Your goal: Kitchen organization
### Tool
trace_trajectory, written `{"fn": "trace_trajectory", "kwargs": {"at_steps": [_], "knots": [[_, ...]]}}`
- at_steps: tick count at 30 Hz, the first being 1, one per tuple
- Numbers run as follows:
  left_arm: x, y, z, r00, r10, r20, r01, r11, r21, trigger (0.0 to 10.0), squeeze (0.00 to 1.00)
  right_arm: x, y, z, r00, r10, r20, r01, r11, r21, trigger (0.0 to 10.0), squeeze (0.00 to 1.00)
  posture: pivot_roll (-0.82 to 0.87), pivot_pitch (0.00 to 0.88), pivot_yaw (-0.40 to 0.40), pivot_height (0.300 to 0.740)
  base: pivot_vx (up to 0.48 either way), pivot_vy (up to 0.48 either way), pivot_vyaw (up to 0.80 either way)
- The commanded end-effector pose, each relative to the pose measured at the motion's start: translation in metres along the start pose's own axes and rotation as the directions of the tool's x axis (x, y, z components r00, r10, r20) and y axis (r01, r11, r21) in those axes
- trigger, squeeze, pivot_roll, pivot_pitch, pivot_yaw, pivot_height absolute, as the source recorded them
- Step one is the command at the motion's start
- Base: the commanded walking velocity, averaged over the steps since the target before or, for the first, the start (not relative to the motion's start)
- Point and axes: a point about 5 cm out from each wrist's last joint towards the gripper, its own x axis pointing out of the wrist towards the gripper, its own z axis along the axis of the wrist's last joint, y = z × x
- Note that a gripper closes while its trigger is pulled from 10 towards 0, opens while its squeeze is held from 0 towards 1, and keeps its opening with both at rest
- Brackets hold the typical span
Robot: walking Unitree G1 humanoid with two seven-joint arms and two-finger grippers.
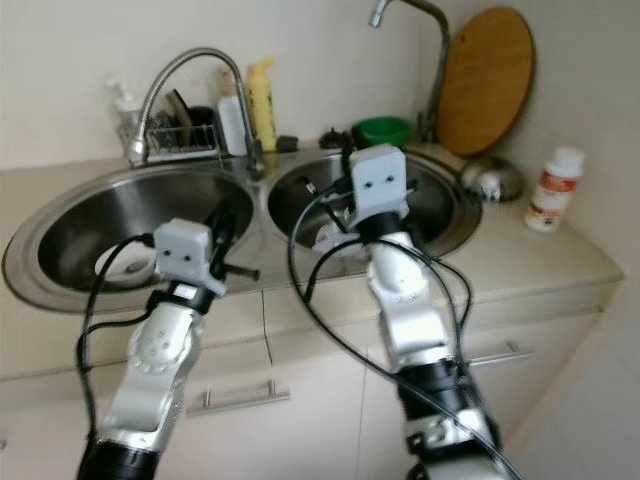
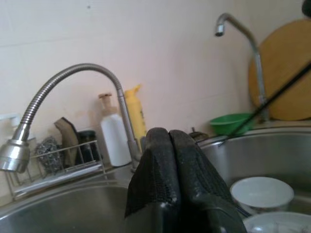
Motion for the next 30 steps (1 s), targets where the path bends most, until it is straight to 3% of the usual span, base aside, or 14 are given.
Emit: {"fn": "trace_trajectory", "kwargs": {"at_steps": [1, 5, 12, 13, 14, 16, 30], "knots": [[0.002, -0.006, 0.002, 1.000, -0.019, 0.007, 0.019, 1.000, -0.005, 10.0, 0.00, -0.001, -0.009, -0.012, 0.997, -0.018, -0.082, 0.020, 1.000, 0.020, 10.0, 0.00, -0.08, 0.000, 0.041, 0.740, 0.000, 0.000, 0.00], [0.002, -0.007, 0.001, 1.000, -0.024, 0.002, 0.024, 1.000, -0.001, 10.0, 0.00, -0.001, -0.008, -0.021, 0.990, -0.002, -0.144, 0.005, 1.000, 0.021, 10.0, 0.00, -0.08, 0.000, 0.044, 0.740, 0.000, 0.000, 0.00], [0.003, -0.009, 0.001, 0.999, -0.033, 0.003, 0.033, 0.999, 0.001, 10.0, 0.00, 0.007, -0.013, -0.050, 0.940, 0.019, -0.341, -0.016, 1.000, 0.012, 10.0, 0.00, -0.07, 0.000, 0.044, 0.740, 0.000, 0.000, 0.00], [0.003, -0.009, 0.001, 0.999, -0.034, 0.003, 0.034, 0.999, 0.002, 10.0, 0.00, 0.008, -0.017, -0.052, 0.935, -0.015, -0.353, 0.021, 1.000, 0.013, 10.0, 0.78, -0.07, 0.000, 0.042, 0.740, 0.000, 0.000, 0.00], [0.003, -0.009, 0.001, 0.999, -0.034, 0.003, 0.034, 0.999, 0.002, 10.0, 0.00, 0.009, -0.021, -0.053, 0.933, -0.030, -0.358, 0.044, 0.999, 0.029, 10.0, 1.00, -0.07, 0.000, 0.041, 0.740, 0.000, 0.000, 0.00], [0.002, -0.009, 0.001, 1.000, -0.030, 0.002, 0.030, 1.000, 0.003, 10.0, 0.00, 0.011, -0.024, -0.052, 0.934, -0.042, -0.355, 0.072, 0.995, 0.074, 10.0, 1.00, -0.07, 0.000, 0.040, 0.740, 0.000, 0.000, 0.00], [-0.001, -0.011, -0.003, 0.999, -0.033, -0.021, 0.032, 0.999, -0.015, 10.0, 0.00, 0.005, -0.029, -0.044, 0.951, -0.088, -0.297, 0.139, 0.978, 0.156, 10.0, 1.00, -0.08, 0.000, 0.041, 0.740, 0.000, 0.000, 0.00]]}}
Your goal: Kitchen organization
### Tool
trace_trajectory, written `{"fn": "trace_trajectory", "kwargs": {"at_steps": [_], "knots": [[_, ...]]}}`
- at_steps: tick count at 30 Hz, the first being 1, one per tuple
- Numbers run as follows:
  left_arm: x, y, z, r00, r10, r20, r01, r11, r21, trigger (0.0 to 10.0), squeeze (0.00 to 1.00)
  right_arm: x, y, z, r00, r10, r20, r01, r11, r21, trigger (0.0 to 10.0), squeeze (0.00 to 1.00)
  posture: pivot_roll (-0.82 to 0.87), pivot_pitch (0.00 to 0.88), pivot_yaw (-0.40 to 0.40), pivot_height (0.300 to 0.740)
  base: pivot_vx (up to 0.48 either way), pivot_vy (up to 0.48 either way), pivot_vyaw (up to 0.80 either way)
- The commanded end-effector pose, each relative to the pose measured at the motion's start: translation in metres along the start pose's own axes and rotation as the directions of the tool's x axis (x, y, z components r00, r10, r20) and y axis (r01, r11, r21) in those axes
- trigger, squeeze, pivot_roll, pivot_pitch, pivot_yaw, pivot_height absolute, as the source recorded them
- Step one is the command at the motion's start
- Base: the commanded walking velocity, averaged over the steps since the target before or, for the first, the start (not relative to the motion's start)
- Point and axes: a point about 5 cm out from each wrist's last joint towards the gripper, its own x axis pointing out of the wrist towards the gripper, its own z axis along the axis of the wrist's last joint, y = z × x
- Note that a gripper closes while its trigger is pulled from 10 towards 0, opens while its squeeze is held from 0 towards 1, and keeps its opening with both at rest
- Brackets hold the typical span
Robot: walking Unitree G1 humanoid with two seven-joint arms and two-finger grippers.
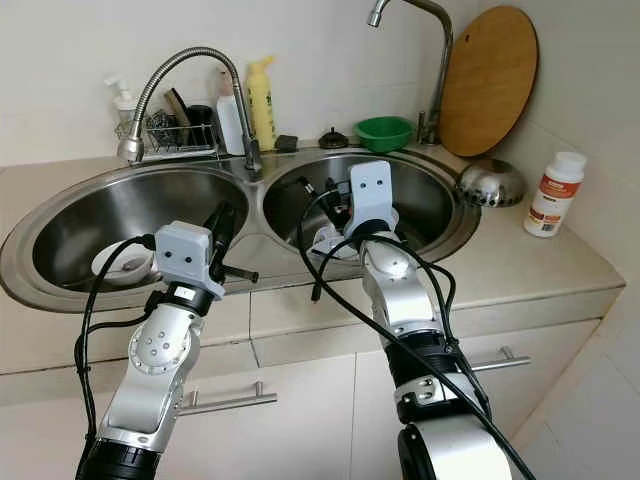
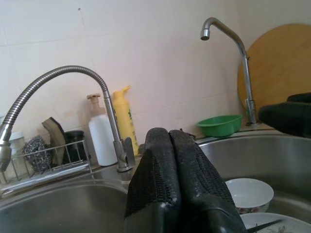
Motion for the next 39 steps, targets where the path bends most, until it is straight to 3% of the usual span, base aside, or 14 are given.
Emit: {"fn": "trace_trajectory", "kwargs": {"at_steps": [1, 16, 17, 18, 19, 29, 35, 39], "knots": [[-0.001, -0.002, -0.002, 1.000, -0.010, -0.013, 0.010, 1.000, -0.005, 10.0, 0.00, -0.001, -0.004, 0.010, 0.998, -0.020, 0.055, 0.018, 0.999, 0.037, 10.0, 1.00, -0.08, 0.000, 0.041, 0.740, 0.000, 0.000, 0.00], [-0.003, -0.003, -0.003, 1.000, -0.017, -0.021, 0.017, 1.000, -0.012, 10.0, 0.00, -0.015, -0.009, 0.024, 0.979, -0.109, 0.173, 0.092, 0.990, 0.103, 10.0, 1.00, -0.08, 0.000, 0.046, 0.740, 0.000, 0.000, 0.00], [-0.004, -0.002, -0.003, 1.000, -0.016, -0.022, 0.016, 1.000, -0.012, 10.0, 0.00, -0.016, -0.009, 0.025, 0.978, -0.112, 0.177, 0.096, 0.990, 0.099, 10.0, 0.83, -0.08, 0.000, 0.045, 0.740, 0.000, 0.000, 0.00], [-0.004, -0.002, -0.003, 1.000, -0.016, -0.023, 0.016, 1.000, -0.013, 10.0, 0.00, -0.016, -0.009, 0.025, 0.978, -0.113, 0.176, 0.098, 0.991, 0.095, 10.0, 0.24, -0.07, 0.000, 0.045, 0.740, 0.000, 0.000, 0.00], [-0.004, -0.001, -0.003, 1.000, -0.016, -0.024, 0.015, 1.000, -0.013, 10.0, 0.00, -0.017, -0.009, 0.024, 0.979, -0.114, 0.171, 0.101, 0.991, 0.085, 10.0, 0.00, -0.07, 0.000, 0.045, 0.740, 0.000, 0.000, 0.00], [-0.006, -0.003, -0.004, 0.999, -0.025, -0.029, 0.025, 1.000, -0.015, 10.0, 0.00, -0.030, -0.006, 0.009, 0.987, -0.089, 0.137, 0.082, 0.995, 0.049, 10.0, 0.00, -0.07, 0.000, 0.044, 0.740, 0.000, 0.213, 0.00], [-0.006, -0.004, -0.002, 0.999, -0.035, -0.018, 0.035, 0.999, -0.015, 10.0, 0.00, -0.034, 0.000, 0.015, 0.978, -0.076, 0.192, 0.071, 0.997, 0.034, 10.0, 0.00, -0.07, 0.000, 0.045, 0.740, 0.000, 0.477, 0.00], [-0.007, -0.004, -0.001, 0.999, -0.036, -0.012, 0.036, 0.999, -0.011, 10.0, 0.00, -0.037, 0.003, 0.017, 0.973, -0.061, 0.223, 0.068, 0.997, -0.022, 10.0, 0.00, -0.07, 0.000, 0.044, 0.740, 0.000, 0.476, 0.00]]}}
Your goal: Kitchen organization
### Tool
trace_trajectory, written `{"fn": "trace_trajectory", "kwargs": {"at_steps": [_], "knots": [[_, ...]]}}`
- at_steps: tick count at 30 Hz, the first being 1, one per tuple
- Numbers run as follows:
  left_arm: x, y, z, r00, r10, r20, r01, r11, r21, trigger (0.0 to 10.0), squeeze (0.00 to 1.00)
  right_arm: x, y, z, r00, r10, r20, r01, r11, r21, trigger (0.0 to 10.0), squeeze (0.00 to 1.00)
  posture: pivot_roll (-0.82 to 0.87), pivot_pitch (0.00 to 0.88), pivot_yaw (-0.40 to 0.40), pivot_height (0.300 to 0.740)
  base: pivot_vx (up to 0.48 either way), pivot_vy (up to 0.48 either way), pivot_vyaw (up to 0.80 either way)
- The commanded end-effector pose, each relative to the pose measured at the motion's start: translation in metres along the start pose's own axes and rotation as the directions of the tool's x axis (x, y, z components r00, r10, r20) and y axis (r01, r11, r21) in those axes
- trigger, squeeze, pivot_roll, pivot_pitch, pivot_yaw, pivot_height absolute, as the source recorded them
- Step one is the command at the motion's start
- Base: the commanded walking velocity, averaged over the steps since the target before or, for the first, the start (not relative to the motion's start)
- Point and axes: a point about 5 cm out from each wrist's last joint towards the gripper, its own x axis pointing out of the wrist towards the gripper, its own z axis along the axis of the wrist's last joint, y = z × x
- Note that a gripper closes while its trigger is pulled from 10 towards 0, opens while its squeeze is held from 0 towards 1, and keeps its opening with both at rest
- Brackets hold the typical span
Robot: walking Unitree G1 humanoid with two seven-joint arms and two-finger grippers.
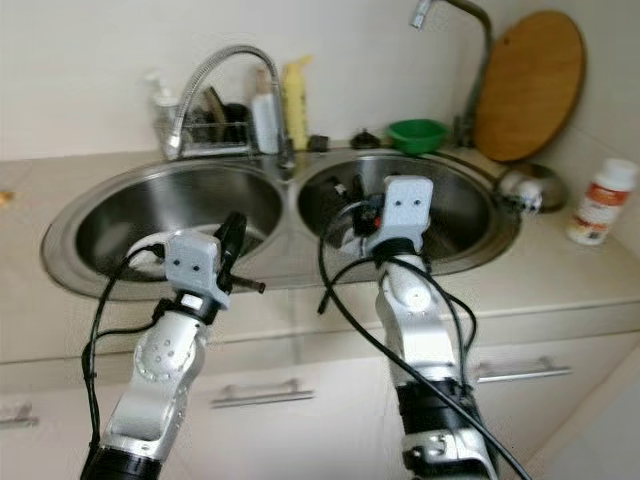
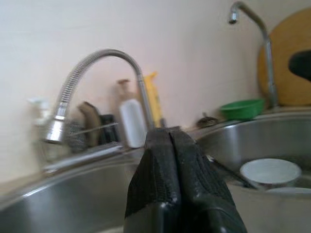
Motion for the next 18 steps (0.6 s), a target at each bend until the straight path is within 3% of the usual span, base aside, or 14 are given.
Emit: {"fn": "trace_trajectory", "kwargs": {"at_steps": [1, 4, 18], "knots": [[0.001, -0.005, 0.005, 1.000, -0.019, 0.019, 0.019, 1.000, -0.004, 10.0, 0.00, -0.002, -0.008, 0.006, 0.999, -0.025, 0.039, 0.026, 0.999, -0.046, 10.0, 0.00, -0.07, 0.000, 0.044, 0.740, 0.000, 0.476, 0.00], [0.000, -0.006, 0.006, 0.999, -0.024, 0.028, 0.024, 1.000, 0.003, 10.0, 0.00, -0.007, -0.004, 0.007, 0.998, -0.001, 0.062, 0.006, 0.996, -0.087, 10.0, 0.00, -0.07, 0.000, 0.043, 0.740, 0.000, 0.476, 0.00], [0.000, -0.008, 0.006, 0.999, -0.029, 0.036, 0.029, 1.000, 0.001, 10.0, 0.00, -0.019, 0.001, 0.001, 0.998, 0.017, 0.061, -0.010, 0.994, -0.111, 10.0, 0.00, -0.07, 0.000, 0.042, 0.740, 0.000, 0.476, 0.00]]}}
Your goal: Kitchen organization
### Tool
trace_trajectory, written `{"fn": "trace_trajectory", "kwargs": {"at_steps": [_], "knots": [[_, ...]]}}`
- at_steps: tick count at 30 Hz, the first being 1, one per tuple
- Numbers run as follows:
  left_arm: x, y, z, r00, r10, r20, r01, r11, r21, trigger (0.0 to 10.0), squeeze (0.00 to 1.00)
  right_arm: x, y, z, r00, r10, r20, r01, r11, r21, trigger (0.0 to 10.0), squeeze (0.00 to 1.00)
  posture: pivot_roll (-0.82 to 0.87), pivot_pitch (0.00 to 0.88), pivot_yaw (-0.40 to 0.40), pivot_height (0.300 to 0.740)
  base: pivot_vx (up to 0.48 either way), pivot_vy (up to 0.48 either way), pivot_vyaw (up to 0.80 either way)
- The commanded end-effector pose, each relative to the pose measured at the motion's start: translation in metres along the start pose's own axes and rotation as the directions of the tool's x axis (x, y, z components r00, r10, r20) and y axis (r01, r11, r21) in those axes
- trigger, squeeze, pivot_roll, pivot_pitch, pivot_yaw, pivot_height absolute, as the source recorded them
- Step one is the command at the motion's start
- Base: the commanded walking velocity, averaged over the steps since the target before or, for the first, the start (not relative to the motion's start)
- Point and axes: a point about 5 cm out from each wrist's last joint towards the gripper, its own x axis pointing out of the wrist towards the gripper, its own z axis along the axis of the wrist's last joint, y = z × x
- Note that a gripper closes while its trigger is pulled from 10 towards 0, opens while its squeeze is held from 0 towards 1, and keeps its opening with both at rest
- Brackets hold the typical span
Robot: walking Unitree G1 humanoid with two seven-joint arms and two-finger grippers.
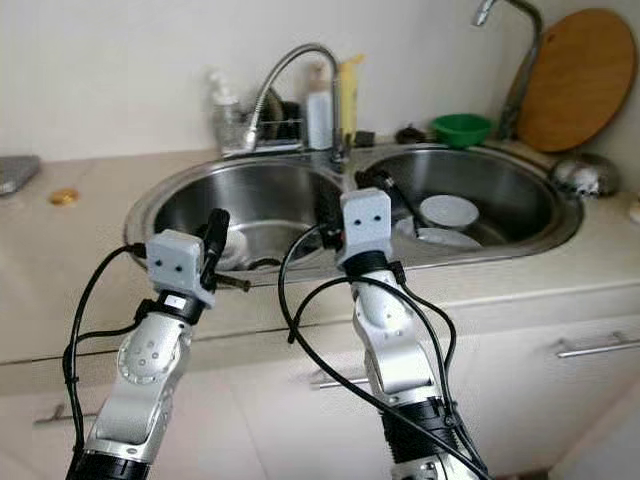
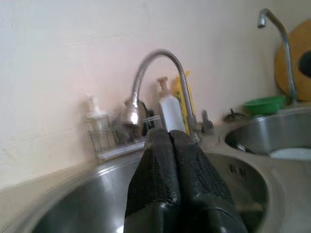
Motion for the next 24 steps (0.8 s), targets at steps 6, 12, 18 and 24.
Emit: {"fn": "trace_trajectory", "kwargs": {"at_steps": [6, 12, 18, 24], "knots": [[0.002, -0.003, 0.004, 1.000, -0.018, 0.024, 0.018, 1.000, 0.009, 10.0, 0.00, -0.008, 0.000, -0.004, 1.000, 0.002, -0.011, -0.003, 0.999, -0.036, 10.0, 0.00, -0.08, 0.000, 0.040, 0.740, 0.000, 0.456, 0.00], [0.001, -0.003, 0.005, 0.999, -0.022, 0.041, 0.021, 1.000, 0.018, 10.0, 0.00, -0.012, -0.001, -0.008, 1.000, 0.006, -0.025, -0.007, 0.999, -0.033, 10.0, 0.00, -0.08, 0.000, 0.043, 0.740, 0.000, 0.117, 0.00], [-0.001, -0.003, 0.003, 0.999, -0.029, 0.032, 0.028, 0.999, 0.029, 10.0, 0.00, -0.014, -0.004, -0.007, 1.000, -0.006, -0.022, 0.006, 0.999, -0.033, 10.0, 0.00, -0.08, 0.000, 0.045, 0.740, 0.000, 0.000, -0.40], [-0.004, -0.005, 0.000, 0.999, -0.037, 0.020, 0.037, 0.999, 0.034, 10.0, 0.00, -0.018, -0.008, -0.006, 1.000, -0.023, -0.016, 0.023, 0.999, -0.033, 10.0, 0.00, -0.08, 0.000, 0.046, 0.740, 0.000, 0.000, -0.80]]}}
